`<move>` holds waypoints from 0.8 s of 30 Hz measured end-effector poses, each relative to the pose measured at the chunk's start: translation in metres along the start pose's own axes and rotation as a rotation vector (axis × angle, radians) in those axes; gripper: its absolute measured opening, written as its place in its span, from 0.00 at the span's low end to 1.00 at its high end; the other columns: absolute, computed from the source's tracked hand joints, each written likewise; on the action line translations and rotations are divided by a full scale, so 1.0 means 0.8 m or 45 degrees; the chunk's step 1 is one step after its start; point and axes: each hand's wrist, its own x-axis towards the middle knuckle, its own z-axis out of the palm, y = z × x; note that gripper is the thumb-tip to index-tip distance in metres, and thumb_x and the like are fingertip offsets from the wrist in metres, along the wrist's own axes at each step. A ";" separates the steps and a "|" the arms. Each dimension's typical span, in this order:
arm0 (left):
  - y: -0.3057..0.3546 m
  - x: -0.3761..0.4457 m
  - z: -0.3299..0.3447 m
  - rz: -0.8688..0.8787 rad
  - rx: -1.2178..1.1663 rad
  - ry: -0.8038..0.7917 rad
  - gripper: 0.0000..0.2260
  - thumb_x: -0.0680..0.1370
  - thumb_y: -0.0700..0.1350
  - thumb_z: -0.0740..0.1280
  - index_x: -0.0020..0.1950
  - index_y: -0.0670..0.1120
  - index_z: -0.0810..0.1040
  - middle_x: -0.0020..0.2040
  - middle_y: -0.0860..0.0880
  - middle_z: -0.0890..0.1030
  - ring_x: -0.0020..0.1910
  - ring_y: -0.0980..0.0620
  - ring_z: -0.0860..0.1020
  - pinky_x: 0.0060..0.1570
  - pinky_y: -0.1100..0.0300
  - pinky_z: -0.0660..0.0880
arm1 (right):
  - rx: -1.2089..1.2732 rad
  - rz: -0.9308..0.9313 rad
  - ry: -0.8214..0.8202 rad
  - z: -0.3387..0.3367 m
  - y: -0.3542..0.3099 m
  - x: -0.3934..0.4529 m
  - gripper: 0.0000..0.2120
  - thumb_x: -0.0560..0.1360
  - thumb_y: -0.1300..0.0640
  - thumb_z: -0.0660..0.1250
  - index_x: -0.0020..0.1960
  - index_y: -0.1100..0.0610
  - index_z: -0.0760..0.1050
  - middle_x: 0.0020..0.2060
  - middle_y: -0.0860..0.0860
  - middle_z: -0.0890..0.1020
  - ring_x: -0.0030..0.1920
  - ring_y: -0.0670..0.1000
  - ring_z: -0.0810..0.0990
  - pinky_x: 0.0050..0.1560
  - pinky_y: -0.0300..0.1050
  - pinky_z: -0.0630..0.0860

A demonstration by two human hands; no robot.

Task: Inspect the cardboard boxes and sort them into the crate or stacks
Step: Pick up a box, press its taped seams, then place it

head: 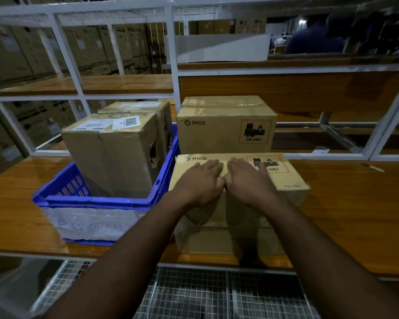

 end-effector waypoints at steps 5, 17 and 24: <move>0.000 0.007 -0.003 0.025 -0.069 -0.039 0.24 0.86 0.50 0.50 0.82 0.45 0.55 0.83 0.47 0.55 0.81 0.53 0.52 0.79 0.54 0.48 | 0.042 -0.061 -0.097 -0.012 0.005 0.009 0.23 0.83 0.50 0.53 0.76 0.56 0.64 0.78 0.52 0.63 0.77 0.50 0.60 0.77 0.62 0.49; -0.039 0.005 -0.012 -0.235 -0.088 -0.063 0.30 0.84 0.58 0.52 0.83 0.47 0.52 0.84 0.49 0.51 0.82 0.53 0.49 0.80 0.46 0.44 | 0.045 0.313 0.051 0.003 0.036 0.014 0.32 0.81 0.38 0.54 0.78 0.56 0.62 0.78 0.53 0.62 0.78 0.54 0.59 0.78 0.56 0.51; -0.037 0.003 -0.015 -0.236 -0.108 -0.028 0.29 0.84 0.58 0.52 0.83 0.48 0.53 0.83 0.49 0.52 0.82 0.53 0.50 0.80 0.47 0.45 | 0.065 0.310 0.006 -0.006 0.045 0.020 0.30 0.80 0.37 0.56 0.75 0.55 0.66 0.75 0.53 0.67 0.75 0.55 0.65 0.76 0.57 0.58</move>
